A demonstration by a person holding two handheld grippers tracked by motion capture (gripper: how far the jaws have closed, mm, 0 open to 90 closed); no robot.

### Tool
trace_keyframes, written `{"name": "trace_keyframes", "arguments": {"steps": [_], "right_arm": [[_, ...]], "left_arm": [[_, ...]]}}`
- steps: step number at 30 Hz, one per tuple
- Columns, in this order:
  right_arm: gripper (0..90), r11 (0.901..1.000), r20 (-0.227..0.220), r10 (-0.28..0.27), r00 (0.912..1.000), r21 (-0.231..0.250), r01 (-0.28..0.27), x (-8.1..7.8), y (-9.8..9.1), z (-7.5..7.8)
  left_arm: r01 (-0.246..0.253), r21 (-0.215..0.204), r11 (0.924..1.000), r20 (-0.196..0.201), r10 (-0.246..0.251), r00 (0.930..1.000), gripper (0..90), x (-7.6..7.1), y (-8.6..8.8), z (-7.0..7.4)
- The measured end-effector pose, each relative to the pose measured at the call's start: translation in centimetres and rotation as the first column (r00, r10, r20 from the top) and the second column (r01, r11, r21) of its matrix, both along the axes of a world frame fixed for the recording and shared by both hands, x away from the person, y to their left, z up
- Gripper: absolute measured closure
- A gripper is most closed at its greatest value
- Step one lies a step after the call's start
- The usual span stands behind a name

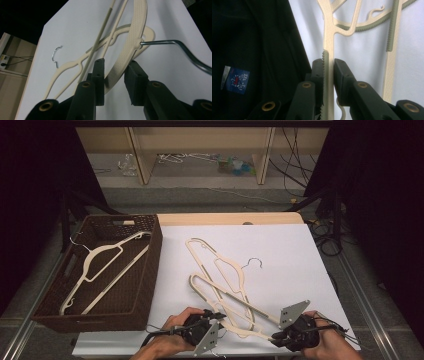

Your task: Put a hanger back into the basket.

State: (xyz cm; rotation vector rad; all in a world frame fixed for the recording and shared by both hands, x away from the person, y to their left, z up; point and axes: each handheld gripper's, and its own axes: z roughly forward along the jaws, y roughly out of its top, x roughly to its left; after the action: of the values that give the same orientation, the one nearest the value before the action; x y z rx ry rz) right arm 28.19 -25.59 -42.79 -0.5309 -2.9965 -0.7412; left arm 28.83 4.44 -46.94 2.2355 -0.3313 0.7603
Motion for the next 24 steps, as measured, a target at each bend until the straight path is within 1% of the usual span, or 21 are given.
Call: {"name": "trace_keyframes", "arguments": {"steps": [3,4,9,10,11,12,13,14,15,16,17,18,19,20,21,22,23,24], "right_arm": [[79.7,1.0,-0.002,-0.004,1.0,-0.001,0.004,0.0,0.0,0.0],[79.8,1.0,0.0,-0.006,1.0,-0.002,0.006,0.0,0.0,-0.1],[79.6,1.0,0.018,-0.004,0.9998,0.0,0.004,0.0,-0.2,0.2],[75.8,0.9996,0.031,-0.019,0.9993,0.019,0.018,0.1,-0.3,0.3],[75.8,0.9996,0.031,-0.019,0.9993,0.019,0.018,0.1,-0.3,0.3],[73.3,0.9991,0.034,-0.035,0.9988,0.026,0.034,0.1,-0.4,0.4],[63.8,0.9967,0.081,-0.075,0.9939,0.035,0.073,0.1,-0.5,0.9],[57.5,0.9932,0.098,-0.105,0.9896,0.061,0.099,0.1,-0.5,1.2],[57.5,0.9932,0.098,-0.105,0.9896,0.061,0.099,0.1,-0.5,1.2],[51.7,0.9807,0.148,-0.171,0.9741,0.121,0.154,0.0,-0.4,2.2],[51.7,0.9807,0.148,-0.171,0.9741,0.121,0.154,0.0,-0.4,2.2],[47.3,0.9744,0.155,-0.185,0.9704,0.157,0.161,-0.1,-0.4,2.5],[45.2,0.9645,0.17,-0.205,0.9639,0.203,0.169,-0.1,-0.4,3.2],[42.5,0.9606,0.19,-0.211,0.9588,0.222,0.168,-0.2,-0.3,3.4],[38.6,0.9521,0.214,-0.234,0.9484,0.248,0.179,-0.4,-0.1,4.0],[38.6,0.9521,0.214,-0.234,0.9484,0.248,0.179,-0.4,-0.1,4.0],[38.2,0.9454,0.224,-0.251,0.9417,0.266,0.189,-0.4,-0.1,4.2],[37.0,0.9369,0.223,-0.269,0.9371,0.286,0.2,-0.5,0.0,4.5]], "left_arm": [[0.016,0.002,0.9999,0.007,-0.016,0.9999,72.8,0.2,0.0,0.4],[0.019,-0.005,0.9998,0.008,-0.019,0.9998,73.6,0.2,0.0,0.5],[0.052,0.043,0.9977,0.056,-0.055,0.9969,77.5,0.1,-0.4,1.5],[0.06,0.047,0.9971,0.067,-0.063,0.9957,79.2,0.1,-0.5,1.7],[0.062,0.052,0.9967,0.078,-0.066,0.9948,79.2,0.1,-0.6,1.9],[0.066,0.058,0.9961,0.091,-0.071,0.9933,79.8,0.0,-0.8,2.1],[0.065,0.061,0.996,0.103,-0.071,0.9921,82.0,-0.1,-1.0,2.2],[0.062,0.056,0.9965,0.114,-0.068,0.9912,83.4,-0.1,-1.2,2.6],[0.062,0.056,0.9965,0.114,-0.068,0.9912,84.0,-0.1,-1.2,2.6],[0.05,0.047,0.9976,0.12,-0.055,0.9912,84.3,0.0,-1.3,3.1],[0.05,0.047,0.9976,0.12,-0.055,0.9912,84.7,0.0,-1.3,3.1],[0.045,0.055,0.9975,0.124,-0.052,0.9909,84.7,0.1,-1.4,3.5],[0.041,0.066,0.997,0.135,-0.05,0.9896,85.2,0.1,-1.3,3.7],[0.036,0.057,0.9977,0.129,-0.043,0.9907,85.5,0.1,-1.4,3.8],[0.024,0.064,0.9977,0.125,-0.032,0.9916,85.6,0.1,-1.3,4.2],[0.024,0.064,0.9977,0.125,-0.032,0.9916,85.6,0.1,-1.3,4.2],[0.018,0.058,0.9981,0.11,-0.025,0.9936,85.6,0.1,-1.3,4.4],[0.012,0.076,0.997,0.111,-0.02,0.9936,85.6,0.1,-1.2,4.6]]}}
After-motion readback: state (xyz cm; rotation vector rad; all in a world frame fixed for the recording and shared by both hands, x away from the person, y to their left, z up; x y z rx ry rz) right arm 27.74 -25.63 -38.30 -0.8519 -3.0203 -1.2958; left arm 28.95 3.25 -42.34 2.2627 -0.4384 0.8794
